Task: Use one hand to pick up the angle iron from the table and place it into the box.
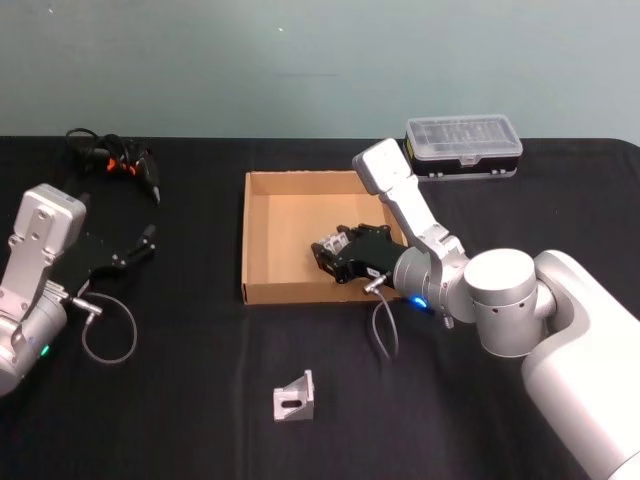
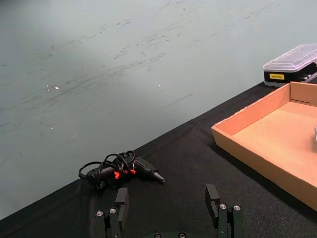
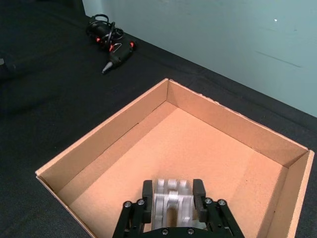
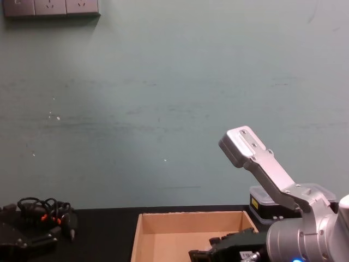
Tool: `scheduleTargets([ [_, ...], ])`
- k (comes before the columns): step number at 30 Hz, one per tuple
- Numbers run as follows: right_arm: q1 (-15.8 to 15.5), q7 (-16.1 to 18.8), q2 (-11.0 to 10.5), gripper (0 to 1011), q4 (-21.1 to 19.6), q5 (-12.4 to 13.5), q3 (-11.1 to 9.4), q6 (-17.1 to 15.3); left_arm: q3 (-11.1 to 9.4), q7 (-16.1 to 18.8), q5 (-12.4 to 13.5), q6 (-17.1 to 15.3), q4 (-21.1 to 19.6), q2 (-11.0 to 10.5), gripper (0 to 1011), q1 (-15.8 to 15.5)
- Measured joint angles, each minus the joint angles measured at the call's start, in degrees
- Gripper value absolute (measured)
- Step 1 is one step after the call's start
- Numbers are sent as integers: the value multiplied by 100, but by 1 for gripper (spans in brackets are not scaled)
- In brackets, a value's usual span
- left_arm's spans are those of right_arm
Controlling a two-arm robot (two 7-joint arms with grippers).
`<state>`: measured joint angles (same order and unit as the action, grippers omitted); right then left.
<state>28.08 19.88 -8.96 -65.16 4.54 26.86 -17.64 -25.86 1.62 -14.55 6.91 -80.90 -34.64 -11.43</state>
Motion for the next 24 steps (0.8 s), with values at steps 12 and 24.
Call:
scheduleTargets([
  [12,-62,39,-4,848,-37,-42,-91,60,0,0,0,0,0,0,1011,0],
  [24,-292,123,-176,1000,-529,72,-248,124,0,0,0,0,0,0,1011,0],
])
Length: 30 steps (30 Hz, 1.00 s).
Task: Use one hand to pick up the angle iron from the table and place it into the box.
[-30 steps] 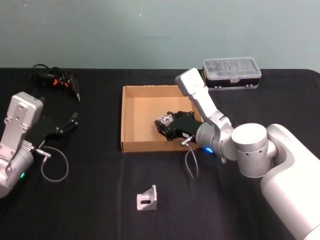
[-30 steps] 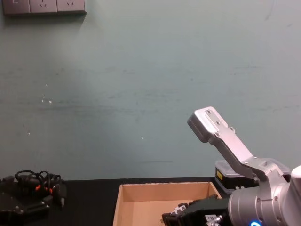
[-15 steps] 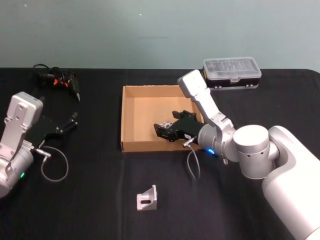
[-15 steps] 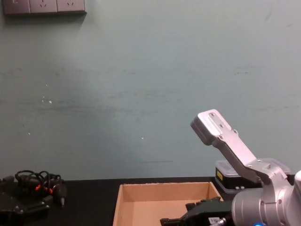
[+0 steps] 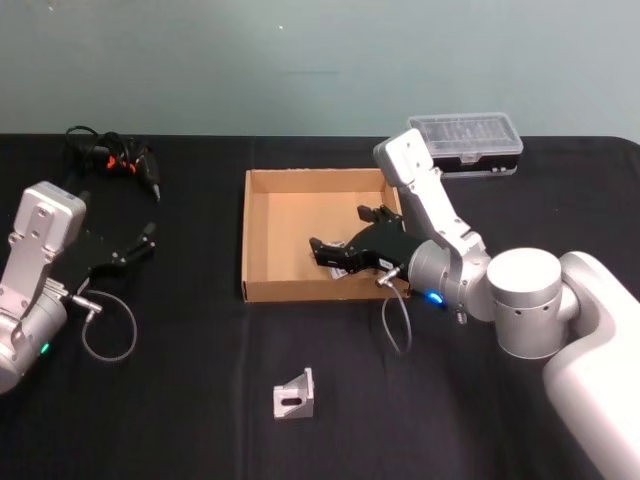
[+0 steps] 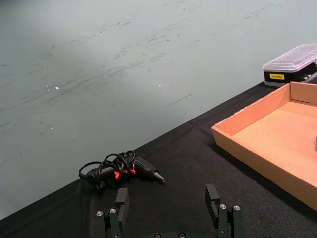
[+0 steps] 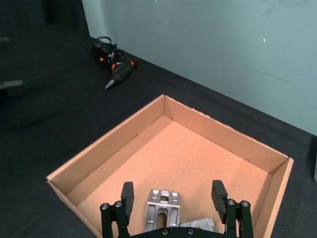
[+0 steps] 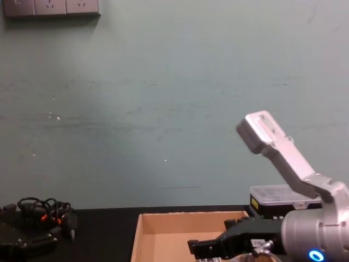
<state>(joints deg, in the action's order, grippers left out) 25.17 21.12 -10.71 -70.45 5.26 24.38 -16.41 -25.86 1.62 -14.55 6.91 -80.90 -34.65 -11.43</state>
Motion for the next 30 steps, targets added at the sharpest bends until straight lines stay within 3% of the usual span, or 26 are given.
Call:
scheduleTargets([
  [10,-430,302,-486,1000,-803,303,-171,47,0,0,0,0,0,0,1011,0],
  [14,-749,609,-905,1000,-1330,550,-258,101,0,0,0,0,0,0,1011,0],
  [19,-986,871,-1220,1000,-1705,720,-294,187,0,0,0,0,0,0,1011,0],
  [22,-1137,1195,-1518,1000,-1964,836,-230,300,0,0,0,0,0,0,1011,0],
  [30,-1158,1808,-1926,1000,-2084,912,104,511,0,0,0,0,0,0,1011,0],
])
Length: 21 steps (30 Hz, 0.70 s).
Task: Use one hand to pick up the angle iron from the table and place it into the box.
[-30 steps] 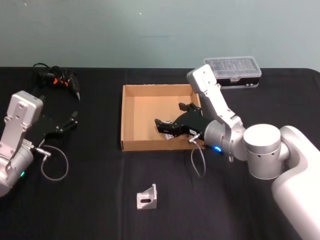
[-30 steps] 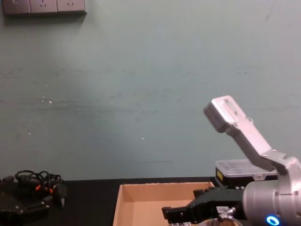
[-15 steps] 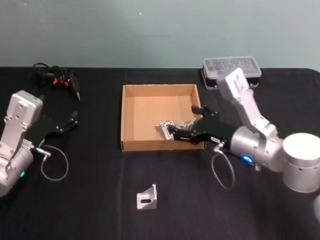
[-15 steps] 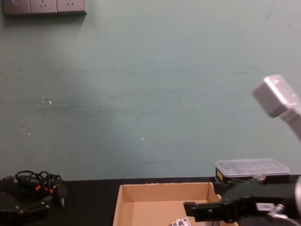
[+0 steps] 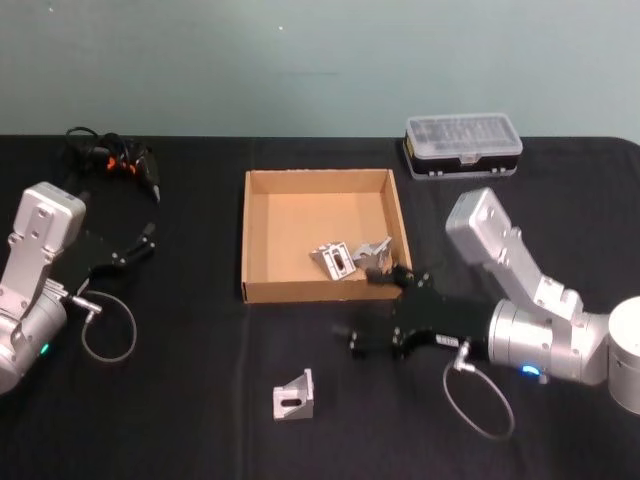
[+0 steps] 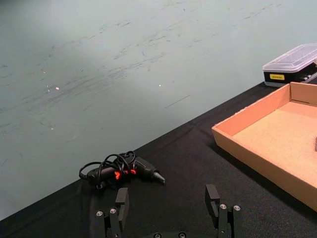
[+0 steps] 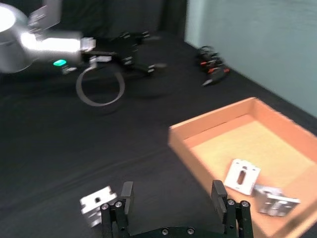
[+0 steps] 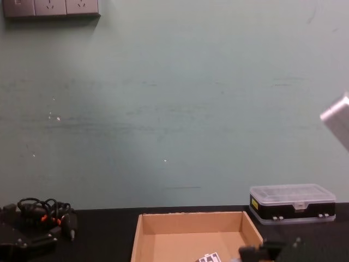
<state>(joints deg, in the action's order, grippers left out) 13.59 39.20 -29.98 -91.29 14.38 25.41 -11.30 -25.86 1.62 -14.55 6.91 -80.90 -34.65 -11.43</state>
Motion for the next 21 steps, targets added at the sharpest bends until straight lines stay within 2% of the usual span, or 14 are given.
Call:
scheduleTargets([
  [12,218,696,-336,1000,153,1,561,233,0,0,0,0,0,0,1011,0],
  [21,364,872,-471,1000,247,-3,809,304,0,0,0,0,0,0,1011,0],
])
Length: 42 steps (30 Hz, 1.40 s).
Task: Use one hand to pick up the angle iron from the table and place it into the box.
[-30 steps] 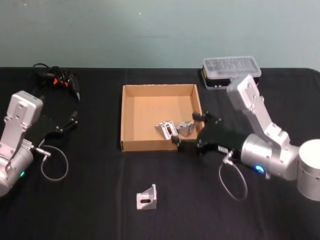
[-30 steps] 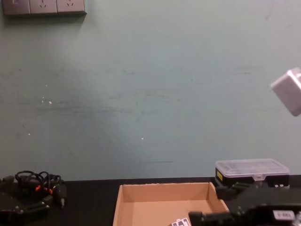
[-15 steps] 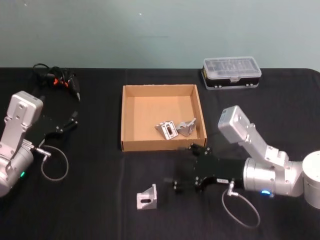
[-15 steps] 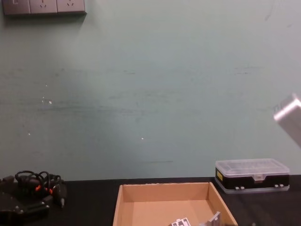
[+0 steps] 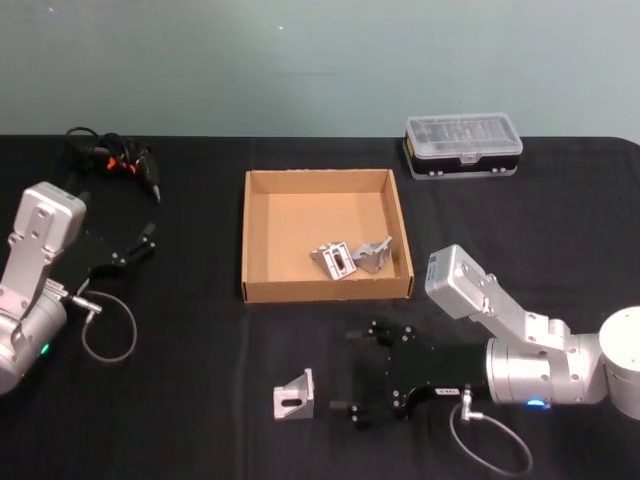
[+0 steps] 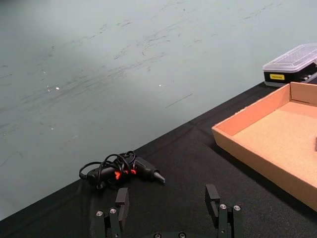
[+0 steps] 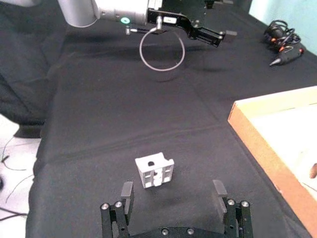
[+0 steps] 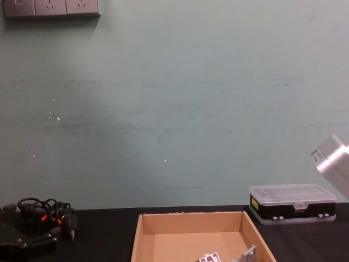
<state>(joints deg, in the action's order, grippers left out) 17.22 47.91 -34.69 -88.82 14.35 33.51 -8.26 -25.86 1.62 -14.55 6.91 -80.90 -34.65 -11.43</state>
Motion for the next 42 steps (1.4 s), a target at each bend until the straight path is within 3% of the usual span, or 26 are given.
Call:
scheduleTargets([
  [12,206,64,-59,1000,176,-110,339,31,0,0,0,0,0,0,1011,0],
  [42,803,-114,367,1000,632,-170,1044,-51,0,0,0,0,0,0,1011,0],
])
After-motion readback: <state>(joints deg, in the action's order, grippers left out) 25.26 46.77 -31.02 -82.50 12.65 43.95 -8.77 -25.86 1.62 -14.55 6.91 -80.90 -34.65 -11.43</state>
